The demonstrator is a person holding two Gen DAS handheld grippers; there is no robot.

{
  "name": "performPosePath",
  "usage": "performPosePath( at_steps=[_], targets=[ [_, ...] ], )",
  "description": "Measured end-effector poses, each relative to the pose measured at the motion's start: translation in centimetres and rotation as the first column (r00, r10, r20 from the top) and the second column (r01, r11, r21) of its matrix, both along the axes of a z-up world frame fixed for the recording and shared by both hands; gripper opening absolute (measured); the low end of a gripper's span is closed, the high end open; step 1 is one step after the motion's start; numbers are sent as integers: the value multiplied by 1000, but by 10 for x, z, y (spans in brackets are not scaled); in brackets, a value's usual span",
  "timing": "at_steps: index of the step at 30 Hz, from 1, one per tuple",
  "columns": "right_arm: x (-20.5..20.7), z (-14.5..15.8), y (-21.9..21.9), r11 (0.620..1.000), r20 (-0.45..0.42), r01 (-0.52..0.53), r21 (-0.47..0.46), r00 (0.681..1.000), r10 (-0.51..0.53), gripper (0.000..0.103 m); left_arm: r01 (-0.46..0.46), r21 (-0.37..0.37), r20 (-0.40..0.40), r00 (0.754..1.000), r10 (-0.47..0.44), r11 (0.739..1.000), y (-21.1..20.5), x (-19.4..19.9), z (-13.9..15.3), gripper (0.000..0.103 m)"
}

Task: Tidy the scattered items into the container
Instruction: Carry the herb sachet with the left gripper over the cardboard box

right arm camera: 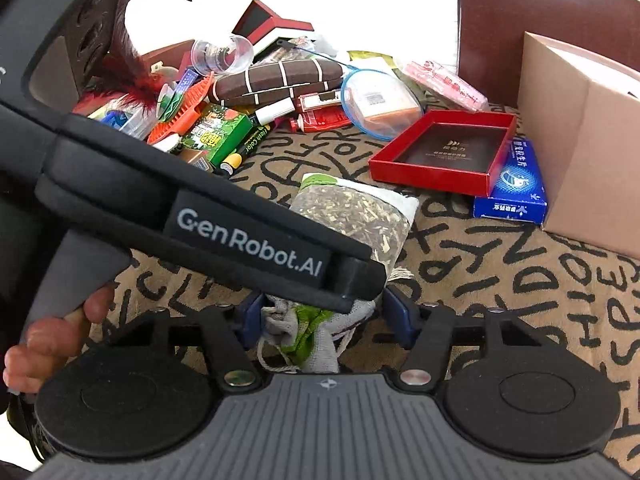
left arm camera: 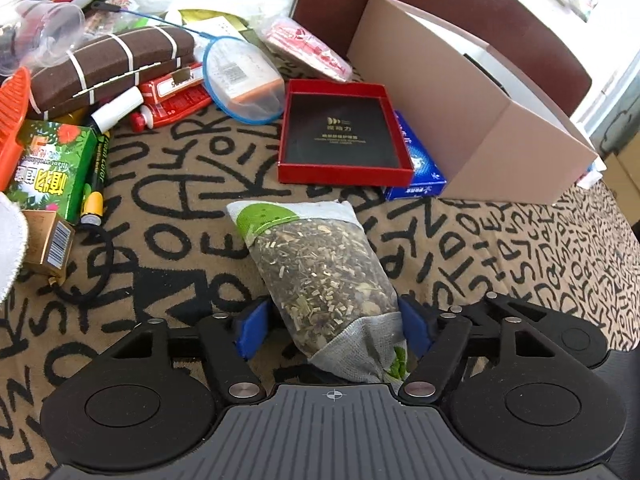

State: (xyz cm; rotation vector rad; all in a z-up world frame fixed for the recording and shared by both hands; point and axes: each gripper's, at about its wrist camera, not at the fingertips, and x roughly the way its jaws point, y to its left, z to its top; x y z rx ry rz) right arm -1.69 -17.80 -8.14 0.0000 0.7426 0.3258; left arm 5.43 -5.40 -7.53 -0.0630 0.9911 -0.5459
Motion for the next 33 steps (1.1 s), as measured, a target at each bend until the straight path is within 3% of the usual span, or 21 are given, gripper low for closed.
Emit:
performPosePath(
  at_steps=[1,5,7,11,16,26,33],
  targets=[
    [1,-1,0,1000,0,2,0,1000,-2,66,2,7,3,1000,-2,1000,-2,0,0,76],
    [-1,-2,0,1000,10,10,-3,1000,-10,59,12,5,-1,1000,-12,1000,-2,-5,5,57],
    [-6,1,-3,1000,11,7,6,1000,-7,52,5,-1,-3,1000,-5,1000,-3,-9,10,56],
    [-17,14,-7,1000,43,3,-3,999,-3,50,5,-28,27,1000,-5,1000,-11,-18,30,55],
    [-25,46,-24,1000,129,27,-9,991,-26,51,24,-49,127,992,-18,999,-34,-20,72,55],
    [-5,128,-86,987,319,157,-15,937,-144,51,142,-141,258,961,-102,980,-110,27,160,55],
    [28,153,-130,966,369,259,-5,898,-239,51,199,-165,278,949,-148,966,-164,69,172,56]
  ],
)
